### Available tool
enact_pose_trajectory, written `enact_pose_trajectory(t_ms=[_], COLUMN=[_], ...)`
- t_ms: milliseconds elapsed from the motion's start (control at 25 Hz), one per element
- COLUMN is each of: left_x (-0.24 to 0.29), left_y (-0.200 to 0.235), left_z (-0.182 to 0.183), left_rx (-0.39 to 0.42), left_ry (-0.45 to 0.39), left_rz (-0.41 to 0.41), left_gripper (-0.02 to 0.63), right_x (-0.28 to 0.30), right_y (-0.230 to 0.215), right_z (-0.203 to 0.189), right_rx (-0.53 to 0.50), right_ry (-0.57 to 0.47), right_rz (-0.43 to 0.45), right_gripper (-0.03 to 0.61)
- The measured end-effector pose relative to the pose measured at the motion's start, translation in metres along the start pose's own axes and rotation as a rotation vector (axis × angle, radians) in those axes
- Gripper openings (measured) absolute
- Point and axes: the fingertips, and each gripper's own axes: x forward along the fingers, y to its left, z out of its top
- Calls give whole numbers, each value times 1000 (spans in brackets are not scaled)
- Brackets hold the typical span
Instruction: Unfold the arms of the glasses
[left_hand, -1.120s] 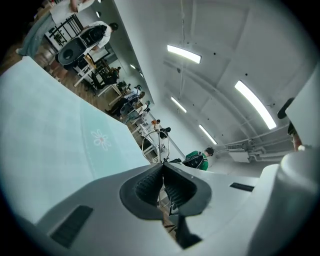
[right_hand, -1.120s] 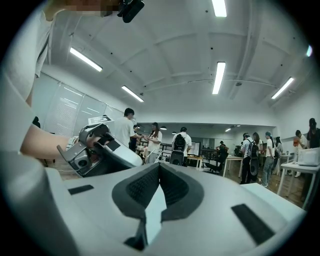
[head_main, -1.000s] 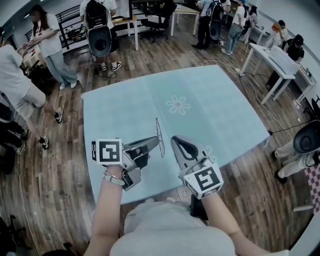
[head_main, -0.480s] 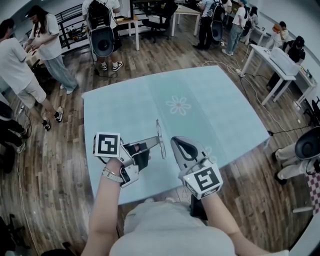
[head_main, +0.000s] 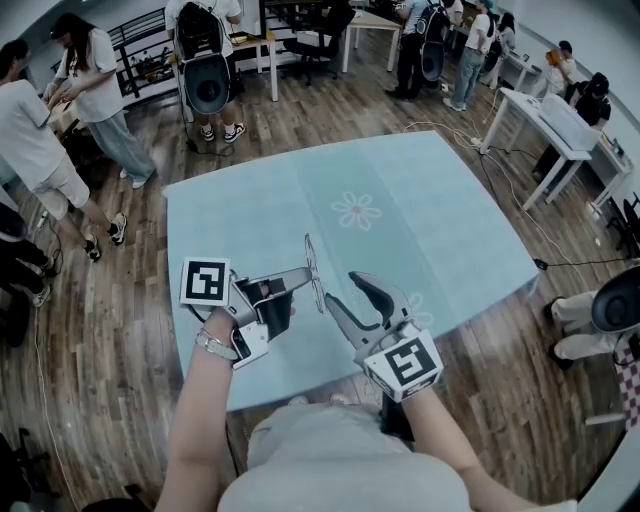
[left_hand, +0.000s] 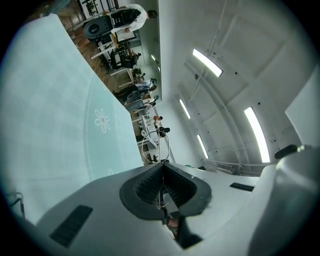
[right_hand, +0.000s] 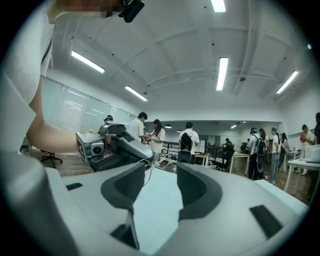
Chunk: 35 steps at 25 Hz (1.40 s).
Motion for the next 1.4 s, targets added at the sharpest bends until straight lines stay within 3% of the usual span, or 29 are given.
enact_pose_trajectory(t_ms=[120,400,520,840,1040,1160,1400], left_x=[-1,-3,-3,-3,-3,-2,-2], left_y=[0,-4,-5,-12,-15,-16,-17], left_z=[1,8,7,4,5,5,4], left_rx=[1,5,11,7,5,1,4], left_ry=[-4,-17,-16,-23,-26,-27,-22], left_rz=[-2,-2,-1,-18,-29,-32,-36], left_gripper=[12,12,12,12,12,12,12], right_x=[-1,-5,-7,-6,-3,-3,-4], right_y=[5,21,31,36,36,36,37], right_z=[-3,-5,-17,-37,-39,-39,-39], right_rx=[-16,-40,-74,-104,-96,-98,-106], right_ry=[7,-5,50,123,122,121,141], right_rz=[29,126,169,148,137,128,130], right_gripper=[247,252,250,130,95,28,21])
